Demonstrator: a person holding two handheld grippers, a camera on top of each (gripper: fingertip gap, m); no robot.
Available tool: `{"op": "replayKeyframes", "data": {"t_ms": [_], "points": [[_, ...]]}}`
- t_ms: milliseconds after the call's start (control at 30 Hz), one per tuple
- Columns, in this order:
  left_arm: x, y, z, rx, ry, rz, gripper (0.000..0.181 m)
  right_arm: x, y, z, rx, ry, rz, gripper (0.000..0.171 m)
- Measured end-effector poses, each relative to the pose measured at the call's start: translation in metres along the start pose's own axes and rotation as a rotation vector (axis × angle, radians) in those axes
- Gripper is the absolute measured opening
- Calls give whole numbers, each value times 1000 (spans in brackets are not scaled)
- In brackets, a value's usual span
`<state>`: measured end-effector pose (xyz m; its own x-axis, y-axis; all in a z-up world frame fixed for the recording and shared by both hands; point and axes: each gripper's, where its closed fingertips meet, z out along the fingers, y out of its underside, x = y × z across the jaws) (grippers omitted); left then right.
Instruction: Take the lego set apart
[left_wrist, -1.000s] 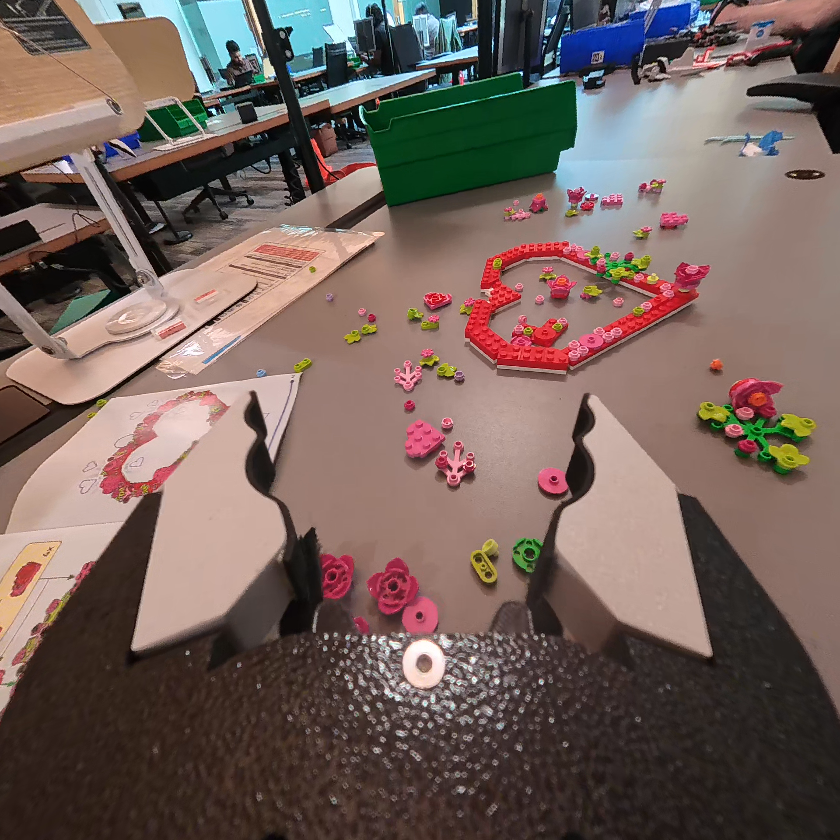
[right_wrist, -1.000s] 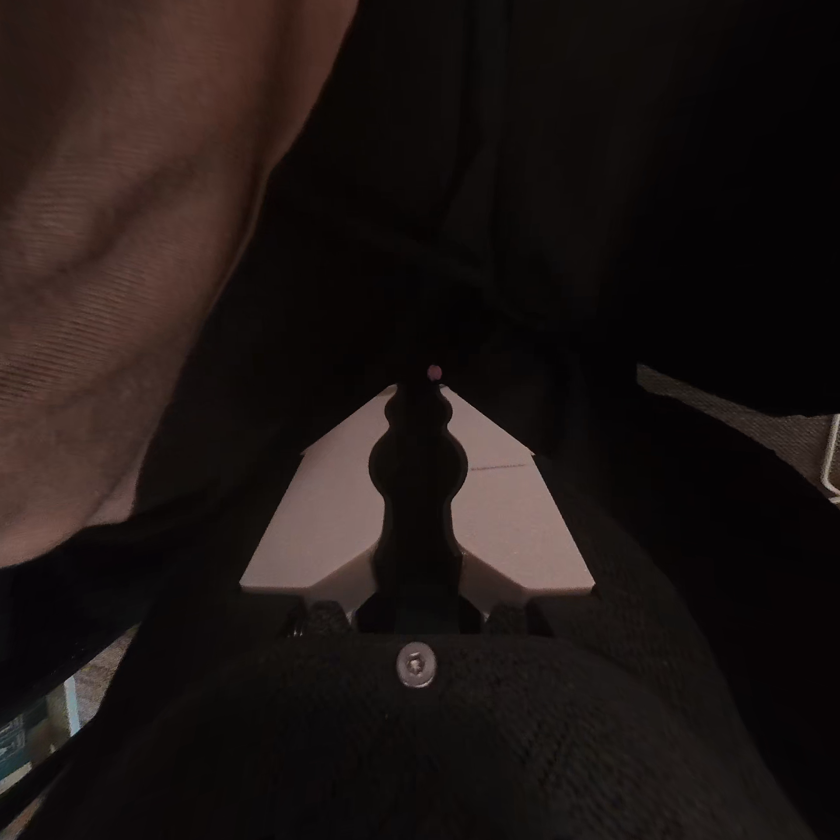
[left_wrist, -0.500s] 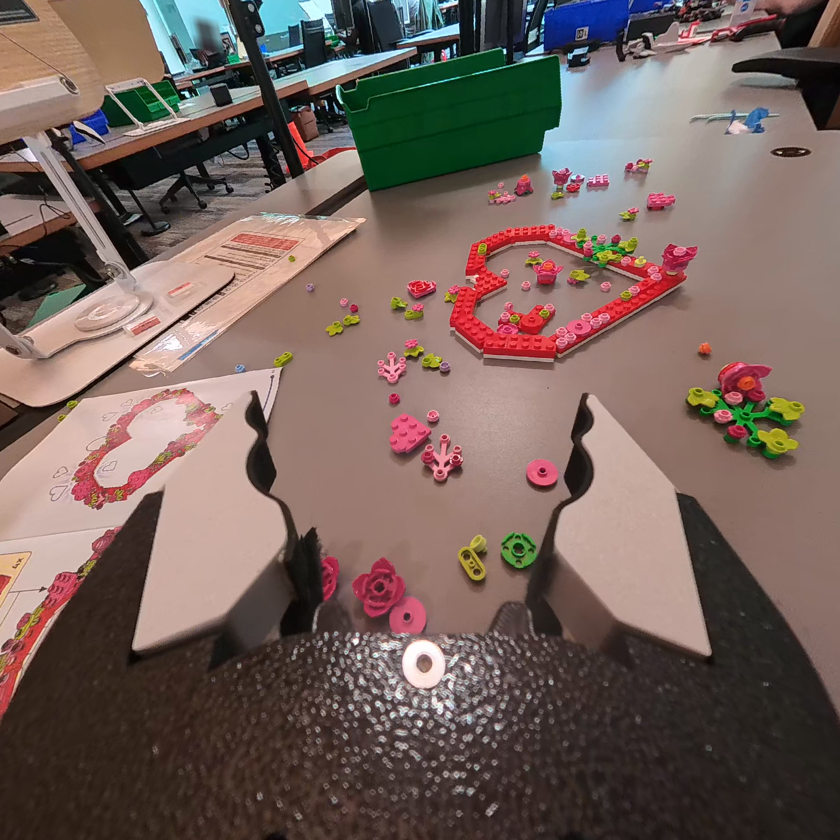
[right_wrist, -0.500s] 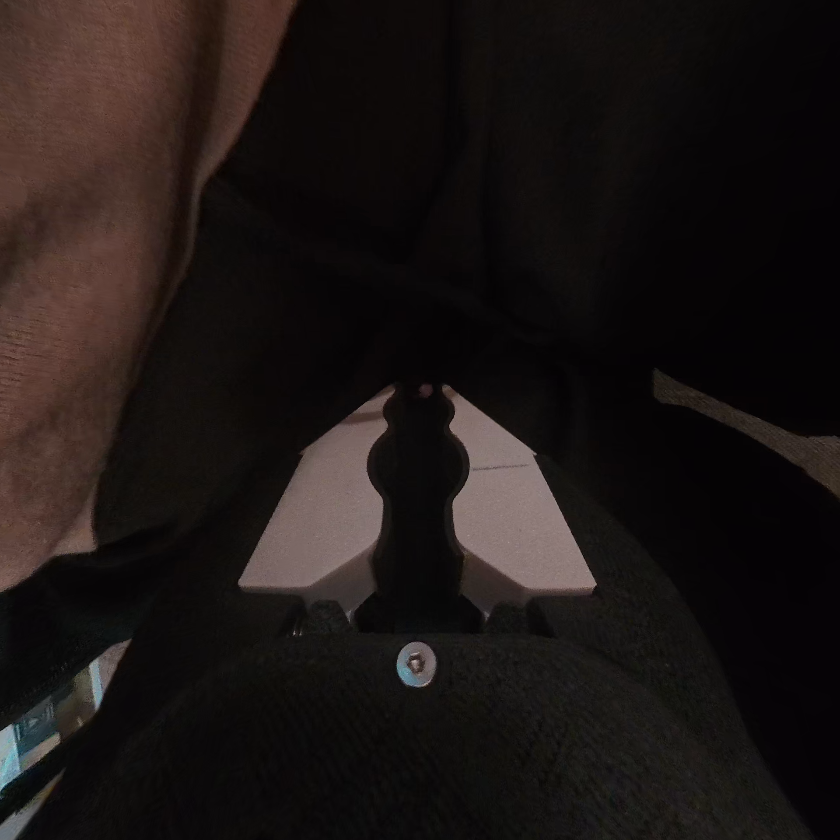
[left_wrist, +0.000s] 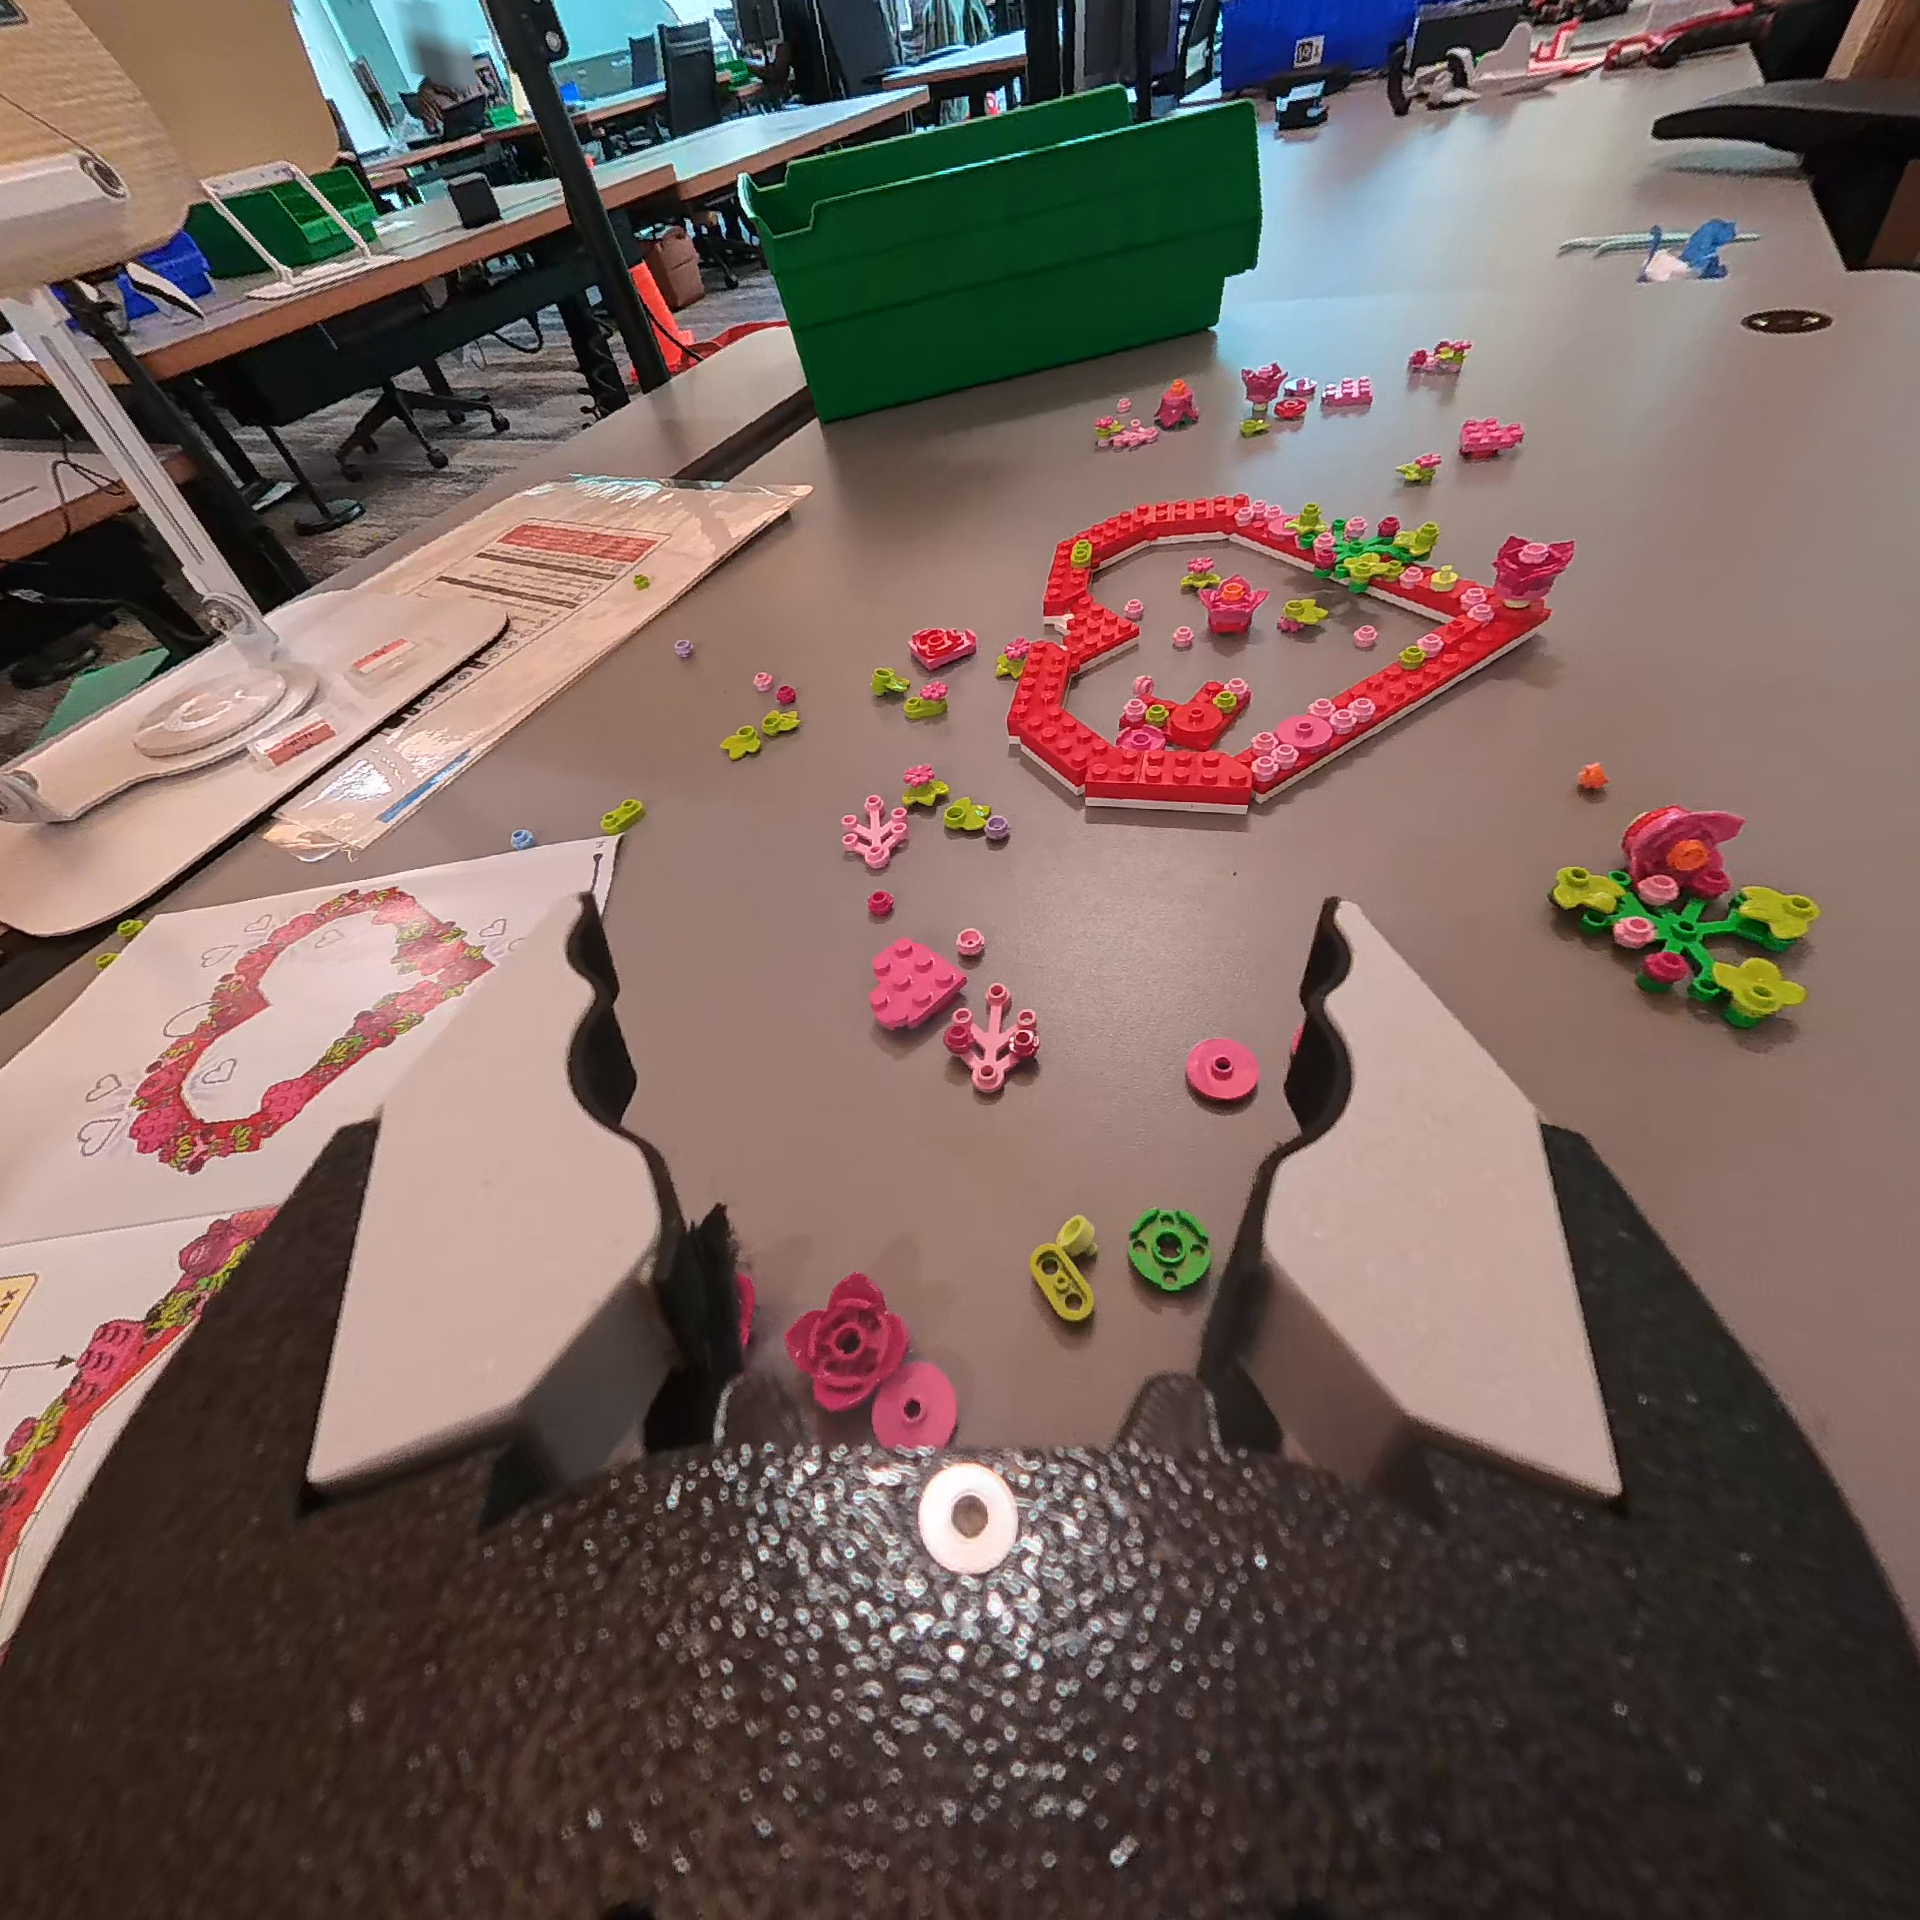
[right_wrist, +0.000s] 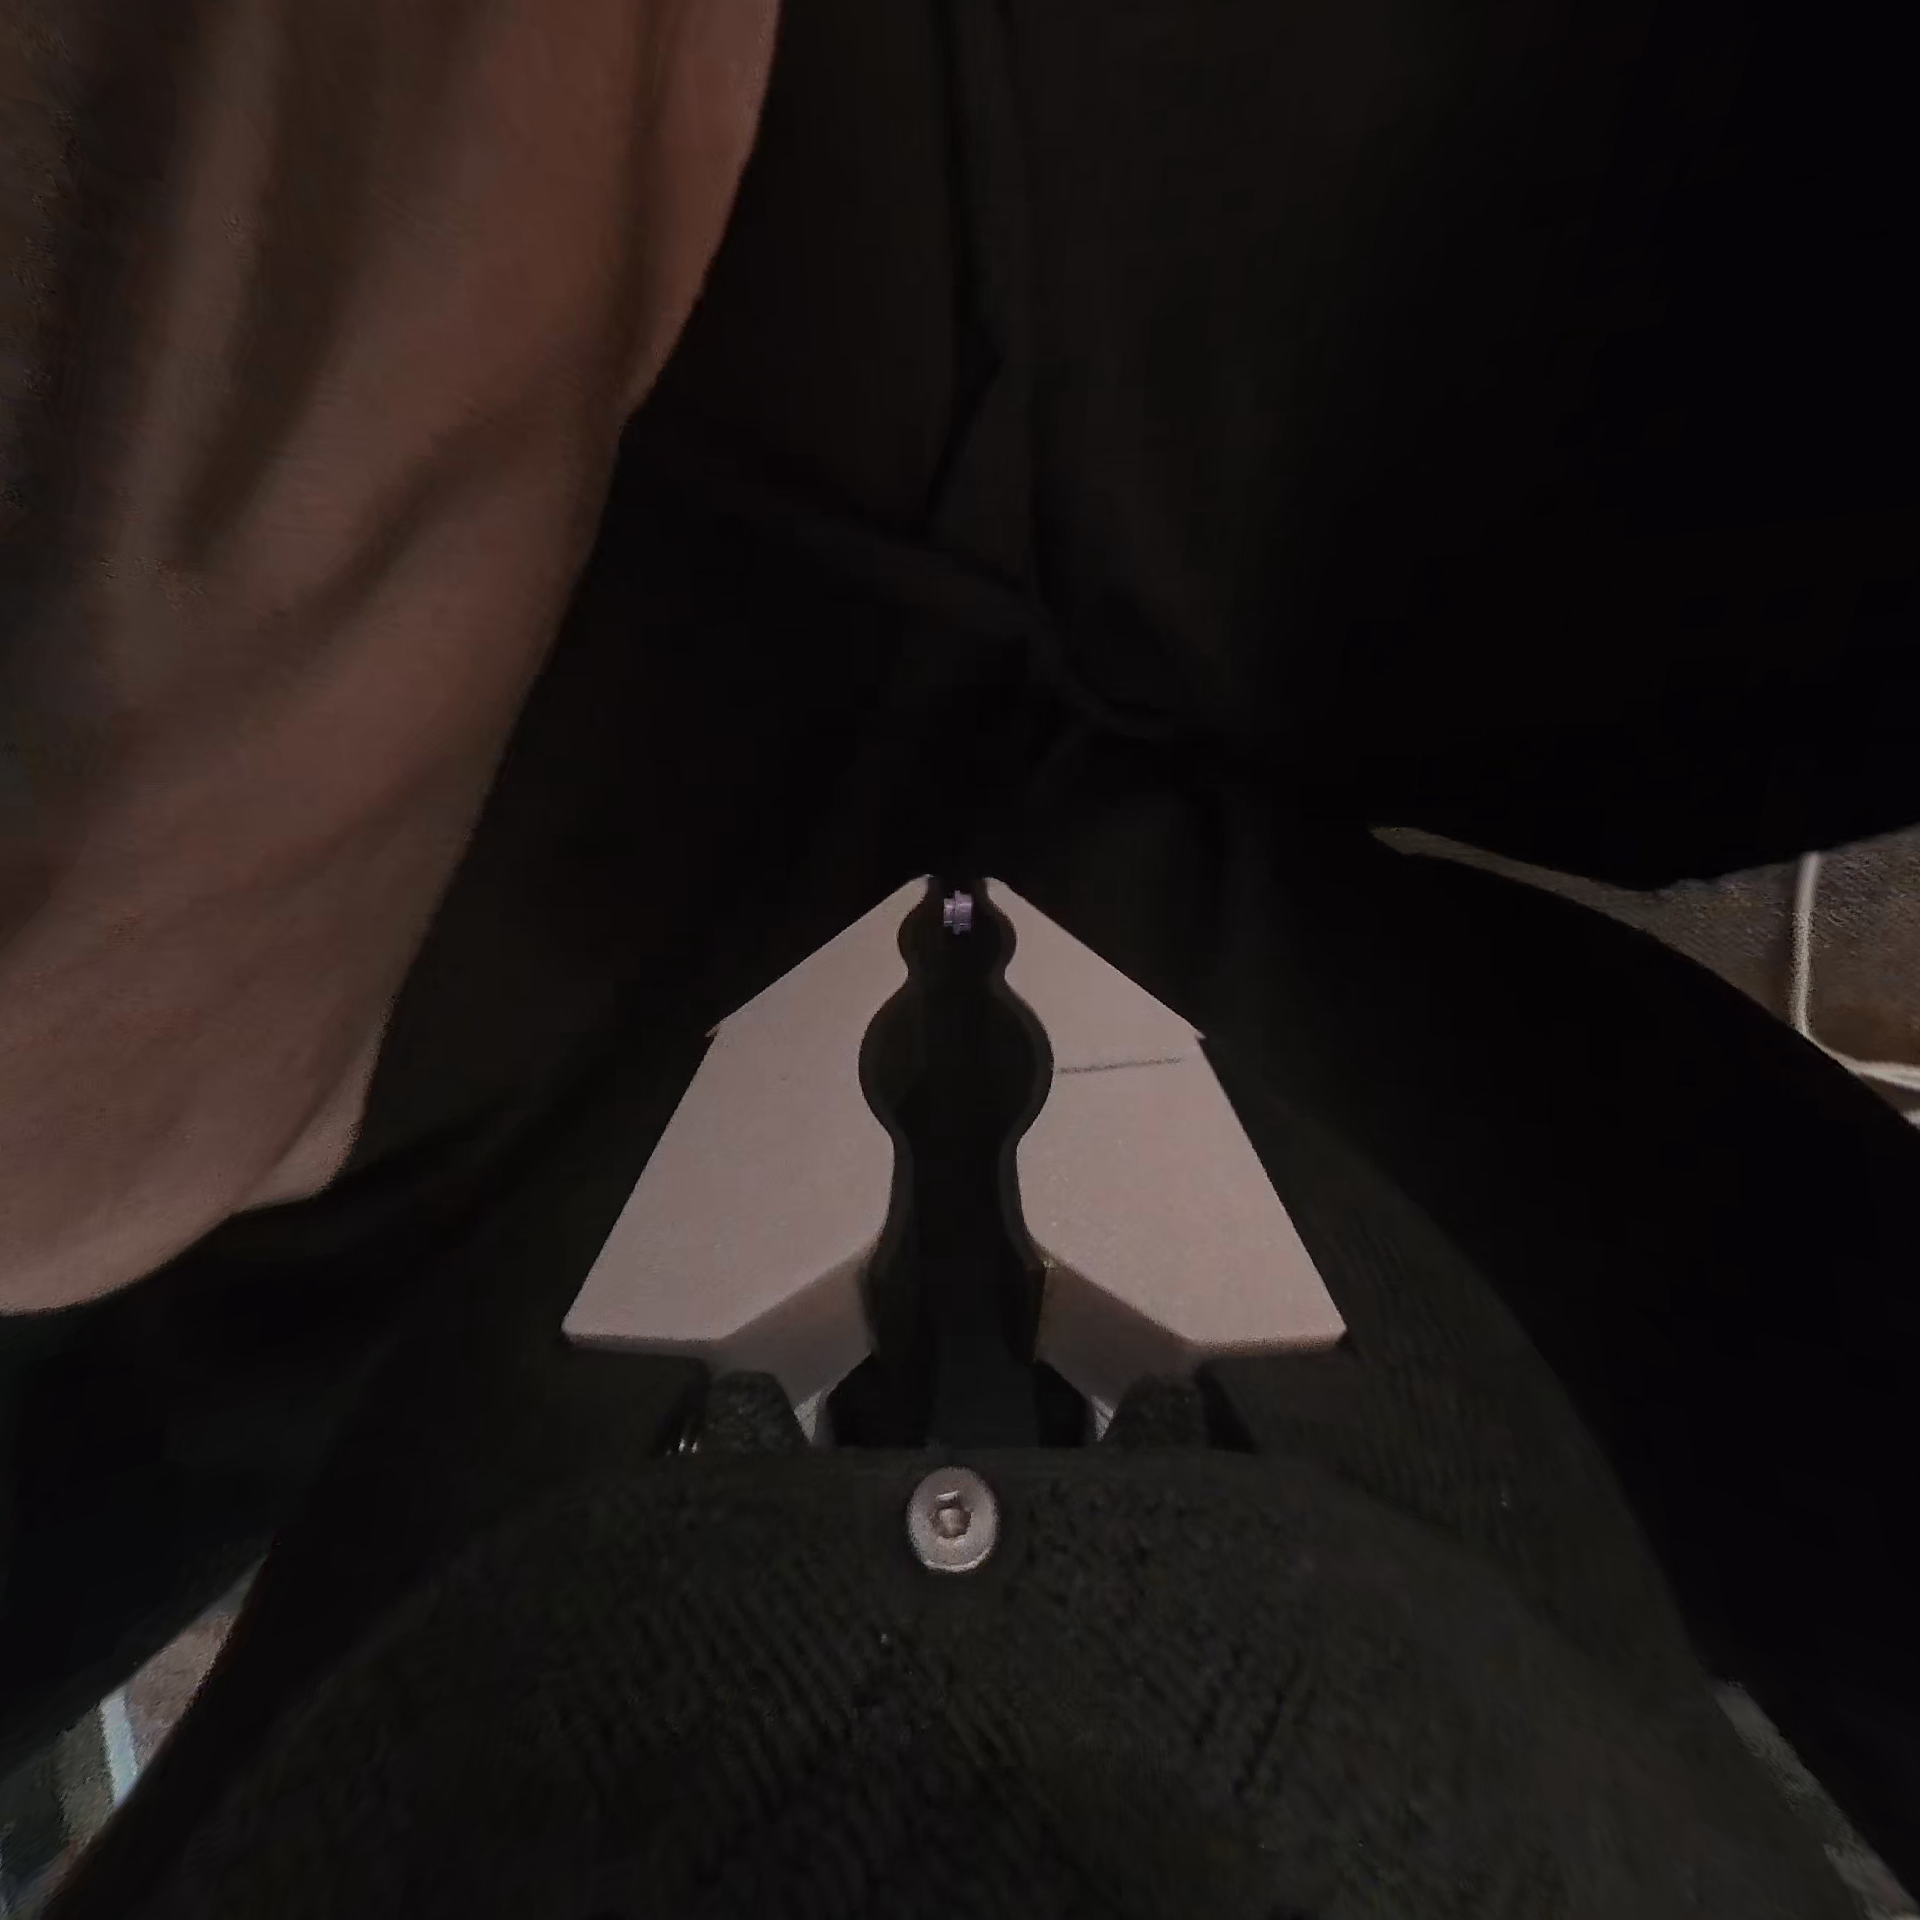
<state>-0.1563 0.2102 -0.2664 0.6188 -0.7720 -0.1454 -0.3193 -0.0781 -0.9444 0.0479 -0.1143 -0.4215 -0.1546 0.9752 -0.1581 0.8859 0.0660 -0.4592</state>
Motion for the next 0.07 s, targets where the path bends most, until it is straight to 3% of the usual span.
{"op": "replayKeyframes", "data": {"t_ms": [67], "points": [[1,0,0,-1,0,10,127,4,-11,-26,84,45,34,5]]}}
